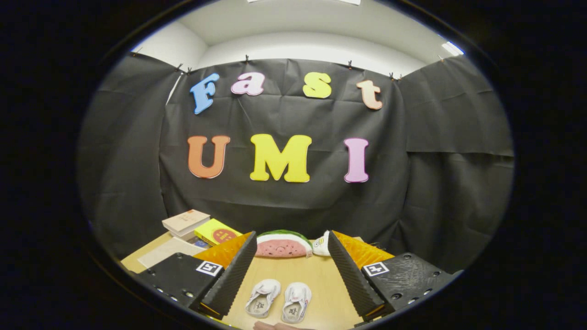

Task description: Open the storage box then place both shoes into the box .Put the left shoe in first, then the right shoe, with the right side of both shoes facing outward in a uniform manner.

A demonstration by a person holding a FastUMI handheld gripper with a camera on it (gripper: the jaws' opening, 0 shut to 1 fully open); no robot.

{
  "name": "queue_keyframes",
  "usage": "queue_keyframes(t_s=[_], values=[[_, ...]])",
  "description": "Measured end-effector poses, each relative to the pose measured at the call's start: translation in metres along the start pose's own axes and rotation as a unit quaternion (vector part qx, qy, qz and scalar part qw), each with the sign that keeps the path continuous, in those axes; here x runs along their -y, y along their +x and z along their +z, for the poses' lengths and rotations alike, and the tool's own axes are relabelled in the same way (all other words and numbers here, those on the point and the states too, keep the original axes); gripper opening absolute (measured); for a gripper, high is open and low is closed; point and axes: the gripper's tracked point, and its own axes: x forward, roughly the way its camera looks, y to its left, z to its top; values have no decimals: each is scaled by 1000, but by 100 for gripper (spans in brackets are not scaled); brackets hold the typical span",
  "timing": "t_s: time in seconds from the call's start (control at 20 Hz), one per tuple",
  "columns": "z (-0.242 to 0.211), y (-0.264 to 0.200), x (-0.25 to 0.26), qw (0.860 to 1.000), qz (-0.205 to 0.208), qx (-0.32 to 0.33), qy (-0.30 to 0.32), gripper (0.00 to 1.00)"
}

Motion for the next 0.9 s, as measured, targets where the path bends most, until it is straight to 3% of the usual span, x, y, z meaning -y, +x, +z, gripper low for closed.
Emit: queue_keyframes(t_s=[0.35,0.6,0.75,0.9], values=[[-49,37,-17,998,25,-56,7,95],[-102,76,-51,990,73,-119,-2,95],[-141,95,-89,975,137,-172,15,95],[-182,113,-127,948,196,-249,42,96]])
